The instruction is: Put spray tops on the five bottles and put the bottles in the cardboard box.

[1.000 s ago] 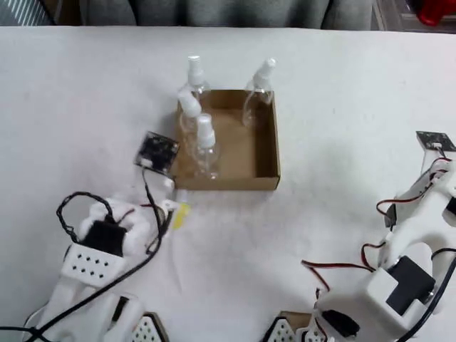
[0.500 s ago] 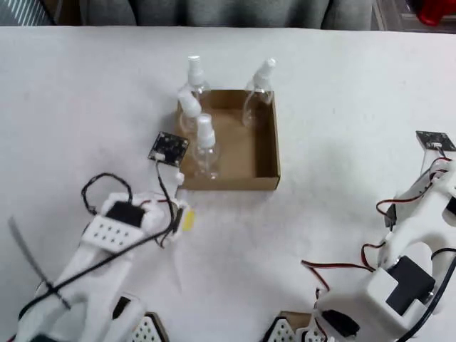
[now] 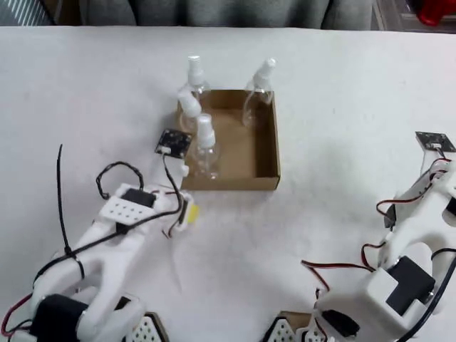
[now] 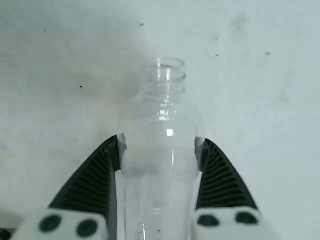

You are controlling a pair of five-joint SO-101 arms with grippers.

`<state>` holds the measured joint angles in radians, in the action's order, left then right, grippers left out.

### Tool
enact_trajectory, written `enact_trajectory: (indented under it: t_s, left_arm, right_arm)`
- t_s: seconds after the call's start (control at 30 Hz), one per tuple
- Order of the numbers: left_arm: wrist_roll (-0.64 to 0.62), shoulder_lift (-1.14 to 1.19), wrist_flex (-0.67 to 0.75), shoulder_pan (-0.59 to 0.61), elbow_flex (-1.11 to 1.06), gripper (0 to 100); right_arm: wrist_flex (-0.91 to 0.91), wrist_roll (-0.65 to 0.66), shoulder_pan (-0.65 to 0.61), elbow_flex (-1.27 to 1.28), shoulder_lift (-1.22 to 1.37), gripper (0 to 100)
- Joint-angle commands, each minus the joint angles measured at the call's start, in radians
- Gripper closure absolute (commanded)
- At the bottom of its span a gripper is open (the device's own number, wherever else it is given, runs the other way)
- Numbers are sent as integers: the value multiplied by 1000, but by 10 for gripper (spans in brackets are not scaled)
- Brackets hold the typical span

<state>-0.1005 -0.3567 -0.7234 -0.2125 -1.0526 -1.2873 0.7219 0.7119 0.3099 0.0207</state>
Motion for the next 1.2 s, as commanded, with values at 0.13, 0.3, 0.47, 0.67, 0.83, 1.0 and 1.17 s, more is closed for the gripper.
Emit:
enact_trajectory:
  t_s: [0.13,0.3,0.47,0.67,0.83,1.0,1.17]
  left_arm:
    - [-48,134,31,15,149,779]
    - [-46,165,31,13,164,810]
    - [-40,165,28,13,164,989]
    - [-38,165,-51,15,158,963]
    - [-38,163,-181,15,164,976]
    - [-32,163,-222,74,195,979]
    - [89,162,-404,159,313,979]
  right_arm:
    - [-13,12,-8,-6,-45,983]
    - [-10,12,-8,17,-45,983]
    - [-10,12,-8,18,-47,983]
    - [-15,14,-8,17,-54,983]
    - [-31,14,-4,14,-54,983]
    - [-143,14,-12,12,-94,983]
    - [-220,14,-16,29,-237,983]
